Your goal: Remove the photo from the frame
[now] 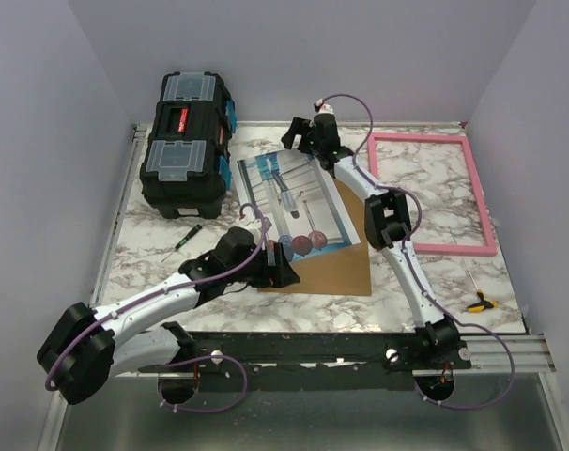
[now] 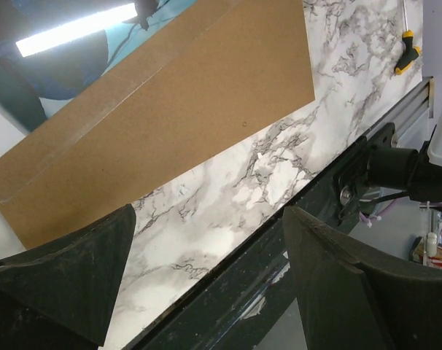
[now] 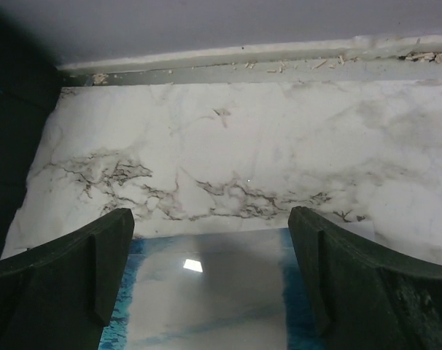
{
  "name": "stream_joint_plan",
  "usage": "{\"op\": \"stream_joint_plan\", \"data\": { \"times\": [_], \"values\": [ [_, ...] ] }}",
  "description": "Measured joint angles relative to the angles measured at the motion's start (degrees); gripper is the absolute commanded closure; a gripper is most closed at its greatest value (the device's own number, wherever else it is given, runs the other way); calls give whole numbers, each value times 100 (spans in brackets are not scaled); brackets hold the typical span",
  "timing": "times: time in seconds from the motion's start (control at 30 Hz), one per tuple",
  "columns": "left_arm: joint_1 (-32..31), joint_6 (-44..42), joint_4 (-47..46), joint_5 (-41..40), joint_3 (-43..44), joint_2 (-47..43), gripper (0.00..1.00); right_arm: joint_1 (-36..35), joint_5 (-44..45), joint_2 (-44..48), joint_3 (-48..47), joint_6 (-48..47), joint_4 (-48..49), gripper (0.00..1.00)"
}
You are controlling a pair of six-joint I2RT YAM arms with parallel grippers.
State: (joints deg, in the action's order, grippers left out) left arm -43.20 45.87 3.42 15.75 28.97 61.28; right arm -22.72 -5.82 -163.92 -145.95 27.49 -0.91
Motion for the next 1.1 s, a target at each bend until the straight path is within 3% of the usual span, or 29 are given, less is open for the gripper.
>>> {"op": "stream_joint_plan", "data": {
  "times": [0.57, 0.73, 1.1],
  "values": [
    [-107, 286, 109, -160, -221, -219, 13, -118, 1355, 826, 723, -1303, -1624, 8],
    [-107, 273, 623, -466, 74, -267, 11, -118, 1419, 1276, 1366, -1456, -1856, 7],
    [15, 210, 793, -586, 439, -181, 10, -116, 1908, 2323, 2903, -1552, -2140, 6]
  ]
}}
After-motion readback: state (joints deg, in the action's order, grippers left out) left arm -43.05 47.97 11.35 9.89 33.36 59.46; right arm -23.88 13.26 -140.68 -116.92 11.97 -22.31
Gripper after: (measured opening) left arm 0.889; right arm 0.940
